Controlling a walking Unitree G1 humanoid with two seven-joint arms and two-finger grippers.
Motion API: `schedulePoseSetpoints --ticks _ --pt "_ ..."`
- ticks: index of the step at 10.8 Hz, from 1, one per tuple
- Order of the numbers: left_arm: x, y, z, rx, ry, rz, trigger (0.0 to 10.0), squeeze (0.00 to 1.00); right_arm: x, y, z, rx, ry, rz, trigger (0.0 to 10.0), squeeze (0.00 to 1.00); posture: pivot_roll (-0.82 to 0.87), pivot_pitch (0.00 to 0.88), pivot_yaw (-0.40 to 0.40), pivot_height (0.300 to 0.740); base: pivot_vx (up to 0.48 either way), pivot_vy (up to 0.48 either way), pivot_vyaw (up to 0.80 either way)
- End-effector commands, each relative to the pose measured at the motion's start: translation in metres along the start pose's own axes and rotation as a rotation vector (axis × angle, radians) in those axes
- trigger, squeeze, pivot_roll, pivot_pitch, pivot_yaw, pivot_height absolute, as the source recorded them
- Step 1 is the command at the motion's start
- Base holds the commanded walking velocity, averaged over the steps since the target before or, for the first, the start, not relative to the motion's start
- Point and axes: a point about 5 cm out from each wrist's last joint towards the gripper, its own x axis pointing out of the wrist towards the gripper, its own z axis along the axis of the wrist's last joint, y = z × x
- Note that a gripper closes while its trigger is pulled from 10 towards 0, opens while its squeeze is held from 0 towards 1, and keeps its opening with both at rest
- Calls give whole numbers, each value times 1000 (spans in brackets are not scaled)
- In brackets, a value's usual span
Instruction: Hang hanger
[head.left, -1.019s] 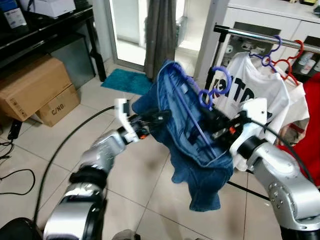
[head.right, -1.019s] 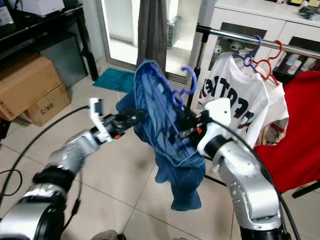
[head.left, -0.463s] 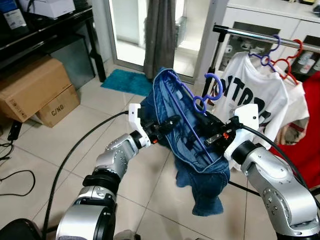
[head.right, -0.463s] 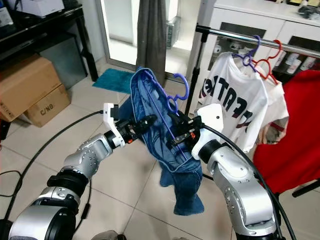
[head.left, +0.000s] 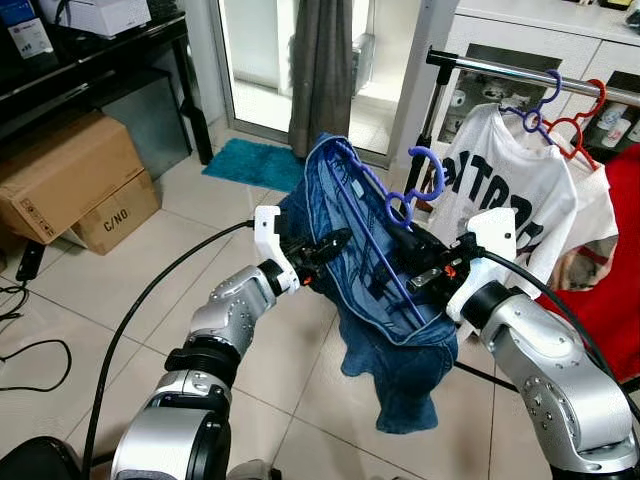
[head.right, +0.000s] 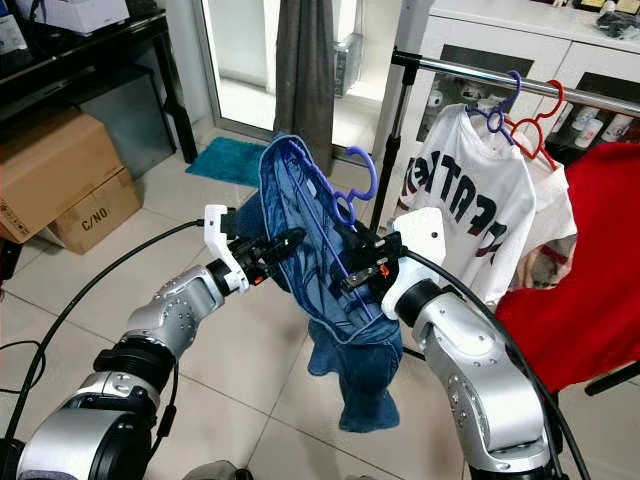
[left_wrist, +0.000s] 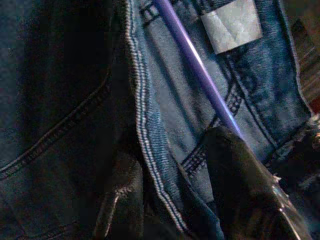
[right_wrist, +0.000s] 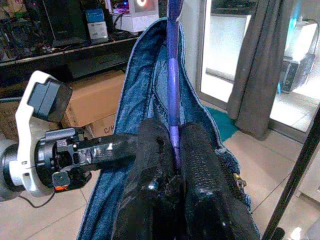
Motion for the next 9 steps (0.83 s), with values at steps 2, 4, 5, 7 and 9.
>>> schedulePoseSetpoints --ticks 2,4,5,7,9 --pt "1 0 0 -12 15 15 0 0 2 3 10 -20 -47 9 0 0 -13 0 14 740 0 0 0" --pt "0 0 0 -16 15 16 0 0 3 3 10 -17 -48 10 0 0 -10 0 13 740 0 0 0" --pt "0 -1 1 1 13 9 0 0 3 3 10 -16 -48 10 0 0 -10 0 15 740 0 0 0" --pt "-1 2 0 20 45 53 0 0 3 3 9 -17 -45 7 0 0 -9 0 15 740 0 0 0" --pt "-4 9 -1 50 63 133 0 0 2 -1 0 -51 29 -15 0 0 -9 0 17 740 0 0 0"
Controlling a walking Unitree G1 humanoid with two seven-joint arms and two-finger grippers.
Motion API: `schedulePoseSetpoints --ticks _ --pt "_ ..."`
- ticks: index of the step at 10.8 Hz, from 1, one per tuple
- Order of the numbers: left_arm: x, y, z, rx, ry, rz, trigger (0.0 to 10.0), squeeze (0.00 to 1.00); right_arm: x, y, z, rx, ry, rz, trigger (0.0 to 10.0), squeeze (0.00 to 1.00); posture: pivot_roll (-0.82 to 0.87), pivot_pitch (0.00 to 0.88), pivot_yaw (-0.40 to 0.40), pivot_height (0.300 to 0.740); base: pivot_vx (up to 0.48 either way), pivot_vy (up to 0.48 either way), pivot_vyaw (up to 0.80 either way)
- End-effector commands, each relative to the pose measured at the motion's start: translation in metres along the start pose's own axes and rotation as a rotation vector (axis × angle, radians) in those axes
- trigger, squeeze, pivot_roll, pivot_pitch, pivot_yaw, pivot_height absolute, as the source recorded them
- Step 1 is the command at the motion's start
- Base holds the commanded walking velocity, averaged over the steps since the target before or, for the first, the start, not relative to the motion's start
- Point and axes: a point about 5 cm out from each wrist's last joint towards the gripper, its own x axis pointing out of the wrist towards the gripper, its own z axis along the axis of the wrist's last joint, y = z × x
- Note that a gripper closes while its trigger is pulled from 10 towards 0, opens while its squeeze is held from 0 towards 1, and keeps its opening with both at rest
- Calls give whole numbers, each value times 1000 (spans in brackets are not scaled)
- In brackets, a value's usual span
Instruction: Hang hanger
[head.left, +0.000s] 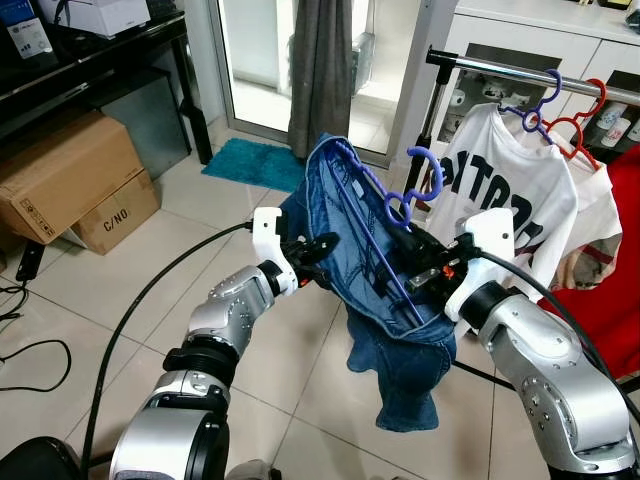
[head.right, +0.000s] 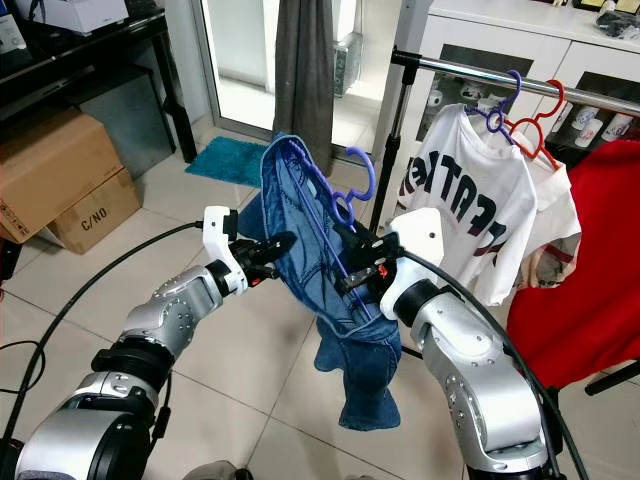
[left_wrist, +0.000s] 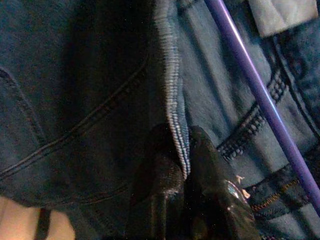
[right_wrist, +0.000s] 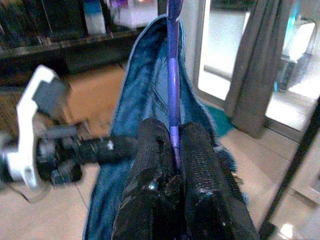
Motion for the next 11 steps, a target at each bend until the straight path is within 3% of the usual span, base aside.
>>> schedulePoseSetpoints --ticks 1,3,5,7,9,10,11 --pt "-3 4 6 40 -23 42 0 0 -1 -5 -13 -43 101 -26 0 0 -10 0 18 740 0 0 0" --pt "-8 8 31 136 -108 102 0 0 -12 -9 -40 -55 243 -35 0 0 -7 0 14 740 0 0 0" --pt "-13 15 60 165 -216 180 0 0 -18 -7 -41 -61 241 28 0 0 -7 0 14 740 0 0 0" --pt "-20 31 79 175 -271 319 0 0 -29 5 -30 4 173 235 0 0 -2 0 12 740 0 0 0" --pt "-18 32 84 183 -269 343 0 0 -43 16 -30 3 216 405 0 0 -11 0 19 740 0 0 0" --pt "-15 30 83 189 -263 331 0 0 -45 15 -30 -1 217 399 0 0 -12 0 19 740 0 0 0" --pt "-6 19 74 253 -205 259 0 0 -42 10 -40 -19 232 343 0 0 -15 0 19 740 0 0 0"
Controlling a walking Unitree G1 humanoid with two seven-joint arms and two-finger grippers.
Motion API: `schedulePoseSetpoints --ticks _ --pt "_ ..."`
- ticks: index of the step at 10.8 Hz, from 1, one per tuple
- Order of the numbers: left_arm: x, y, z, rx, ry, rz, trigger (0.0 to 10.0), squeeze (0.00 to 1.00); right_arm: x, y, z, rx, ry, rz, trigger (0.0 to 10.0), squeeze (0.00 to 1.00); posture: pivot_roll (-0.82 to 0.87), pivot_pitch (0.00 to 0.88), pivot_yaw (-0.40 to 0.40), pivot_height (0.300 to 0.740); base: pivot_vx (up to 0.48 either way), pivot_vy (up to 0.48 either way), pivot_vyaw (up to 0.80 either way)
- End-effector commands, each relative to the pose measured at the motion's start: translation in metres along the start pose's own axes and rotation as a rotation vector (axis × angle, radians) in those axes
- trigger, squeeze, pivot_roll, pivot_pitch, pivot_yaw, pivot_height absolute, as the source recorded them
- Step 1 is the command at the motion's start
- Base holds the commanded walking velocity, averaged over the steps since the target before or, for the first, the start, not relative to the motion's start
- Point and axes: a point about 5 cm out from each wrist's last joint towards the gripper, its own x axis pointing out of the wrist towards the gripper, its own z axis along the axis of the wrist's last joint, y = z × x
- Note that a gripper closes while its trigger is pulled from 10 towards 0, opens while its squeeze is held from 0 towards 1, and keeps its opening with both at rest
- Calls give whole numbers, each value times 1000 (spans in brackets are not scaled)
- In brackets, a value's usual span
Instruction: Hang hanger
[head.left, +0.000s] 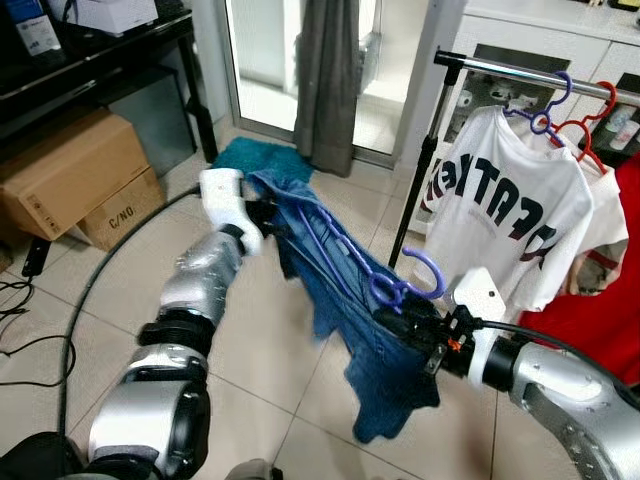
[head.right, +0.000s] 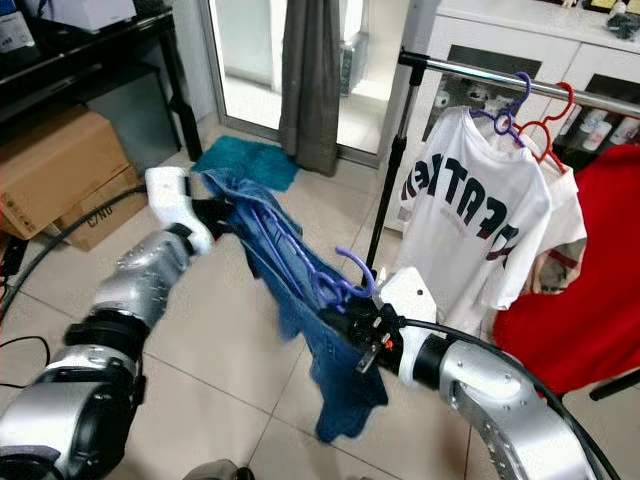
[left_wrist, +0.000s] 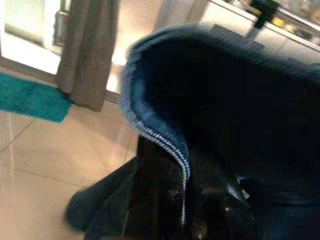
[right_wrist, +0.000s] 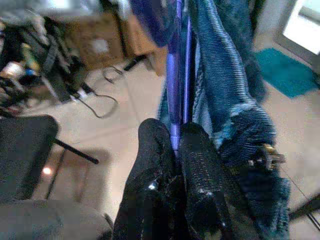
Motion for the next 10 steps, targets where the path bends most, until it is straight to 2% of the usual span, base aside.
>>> schedulePoseSetpoints --ticks 1,2,3,4,6,7,8,10 --pt "7 -17 11 59 -36 -87 0 0 5 -16 -12 -8 60 -144 0 0 -15 0 18 740 0 0 0" --pt "8 -32 4 111 -12 -163 0 0 10 -26 -16 -16 91 -241 0 0 -15 0 18 740 0 0 0" --pt "9 -49 -6 166 13 -223 0 0 20 -34 -18 16 136 -344 0 0 -14 0 18 740 0 0 0" --pt "10 -52 -9 208 25 -220 0 0 26 -30 -20 -63 230 -314 0 0 -9 0 16 740 0 0 0" --pt "10 -46 -5 263 26 -177 0 0 27 -17 -29 -120 316 -190 0 0 2 0 19 740 0 0 0" --pt "9 -41 -3 281 27 -148 0 0 25 -12 -26 -113 280 -140 0 0 2 4 9 740 0 0 0" --pt "7 -33 -1 276 15 -96 0 0 18 -7 -17 -100 186 -69 0 0 1 5 6 740 0 0 0" --pt "7 -17 6 204 -13 16 0 0 -2 -7 -6 -76 78 9 0 0 -10 2 1 740 0 0 0"
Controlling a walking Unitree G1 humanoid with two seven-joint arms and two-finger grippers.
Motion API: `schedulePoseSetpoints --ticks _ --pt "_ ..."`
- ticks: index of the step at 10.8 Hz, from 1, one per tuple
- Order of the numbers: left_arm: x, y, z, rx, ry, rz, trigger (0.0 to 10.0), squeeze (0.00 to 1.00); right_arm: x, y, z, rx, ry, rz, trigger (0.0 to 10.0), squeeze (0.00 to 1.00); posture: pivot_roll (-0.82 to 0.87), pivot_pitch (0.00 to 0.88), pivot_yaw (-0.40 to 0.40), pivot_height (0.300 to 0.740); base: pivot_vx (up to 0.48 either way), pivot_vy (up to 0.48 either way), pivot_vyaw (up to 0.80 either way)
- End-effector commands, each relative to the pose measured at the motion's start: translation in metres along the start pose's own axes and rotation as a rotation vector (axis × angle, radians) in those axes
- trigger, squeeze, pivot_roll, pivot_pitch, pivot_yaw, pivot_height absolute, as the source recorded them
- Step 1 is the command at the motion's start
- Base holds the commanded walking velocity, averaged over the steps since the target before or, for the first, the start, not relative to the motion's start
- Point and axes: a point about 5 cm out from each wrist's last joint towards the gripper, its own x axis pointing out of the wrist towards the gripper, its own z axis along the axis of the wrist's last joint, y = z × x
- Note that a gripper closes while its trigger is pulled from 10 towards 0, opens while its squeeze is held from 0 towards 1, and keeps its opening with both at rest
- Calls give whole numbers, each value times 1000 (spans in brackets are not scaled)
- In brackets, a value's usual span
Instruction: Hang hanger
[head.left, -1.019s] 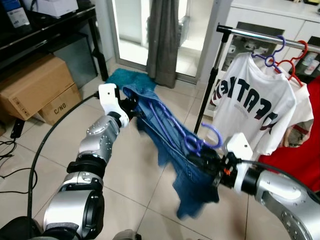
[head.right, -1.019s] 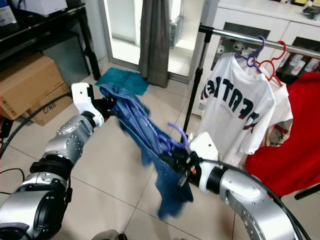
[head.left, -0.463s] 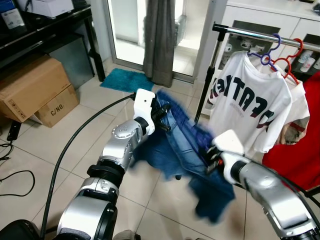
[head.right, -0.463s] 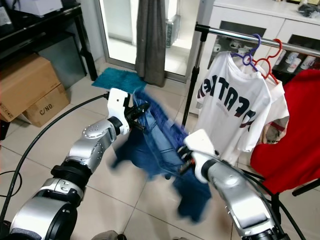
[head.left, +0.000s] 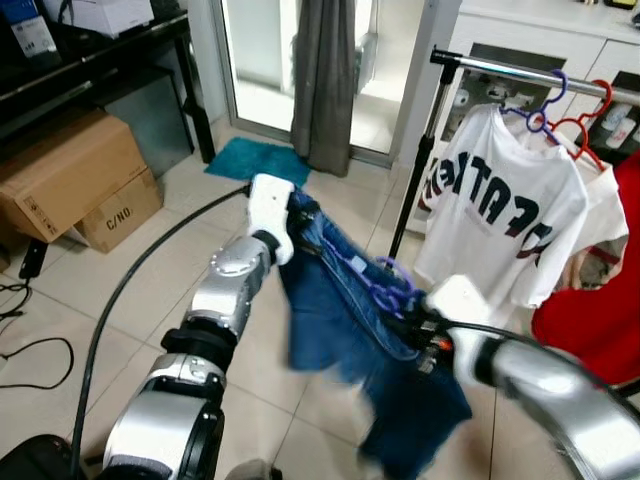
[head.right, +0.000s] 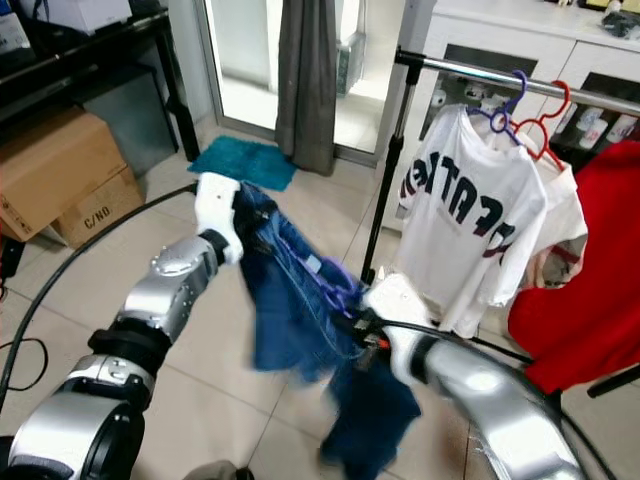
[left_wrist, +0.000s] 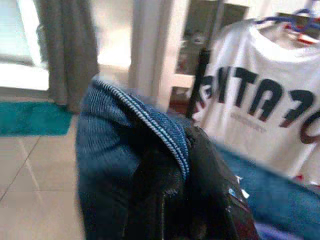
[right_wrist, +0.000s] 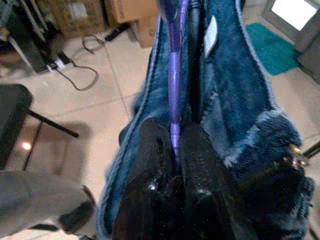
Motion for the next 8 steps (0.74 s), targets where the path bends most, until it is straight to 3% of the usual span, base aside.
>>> schedulePoseSetpoints --ticks 1,3,4,5,6,8 --pt "0 19 20 -47 -70 101 0 0 -12 -2 7 -3 -58 22 0 0 -11 0 0 740 0 0 0" --pt "-3 31 18 -124 -66 145 0 0 -20 -3 10 39 -129 27 0 0 -8 0 -2 740 0 0 0" --pt "-6 38 10 -225 -45 180 0 0 -24 -4 22 92 -230 50 0 0 -6 0 -4 740 0 0 0" --pt "-5 33 3 -234 -24 157 0 0 -23 -7 32 121 -288 28 0 0 -7 0 -3 740 0 0 0" --pt "-1 13 -3 -212 5 41 0 0 -18 -14 46 177 -381 -41 0 0 -7 0 -3 740 0 0 0" --pt "0 -7 -6 -153 25 -80 0 0 -13 -22 56 241 -471 -156 0 0 -8 0 -7 740 0 0 0"
